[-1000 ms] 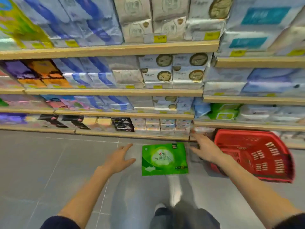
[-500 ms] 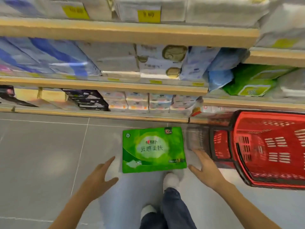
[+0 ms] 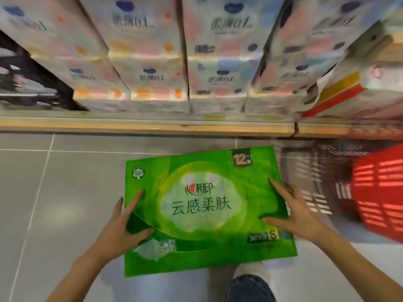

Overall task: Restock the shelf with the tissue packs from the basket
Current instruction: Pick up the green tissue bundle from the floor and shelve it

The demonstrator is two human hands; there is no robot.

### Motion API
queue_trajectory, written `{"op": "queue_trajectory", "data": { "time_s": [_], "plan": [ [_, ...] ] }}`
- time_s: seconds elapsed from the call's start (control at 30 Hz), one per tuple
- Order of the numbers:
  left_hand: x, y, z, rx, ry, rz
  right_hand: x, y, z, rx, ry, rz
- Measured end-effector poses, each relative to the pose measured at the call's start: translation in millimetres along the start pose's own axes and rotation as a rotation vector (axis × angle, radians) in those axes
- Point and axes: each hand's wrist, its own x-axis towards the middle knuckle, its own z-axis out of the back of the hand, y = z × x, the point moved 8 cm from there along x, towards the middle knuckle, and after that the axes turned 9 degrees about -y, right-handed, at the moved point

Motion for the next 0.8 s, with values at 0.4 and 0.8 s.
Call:
{"op": "queue_trajectory", "data": {
  "time_s": [0.4, 0.8],
  "plan": [
    [16, 19, -20, -0.228, -0.025, -0.023, 7, -6, -28, 0.366, 0.029, 0.068],
    [-32, -33, 47, -0.206, -0.152, -0.072, -19, 70, 27, 0.217, -0.052, 0.141]
  ]
}}
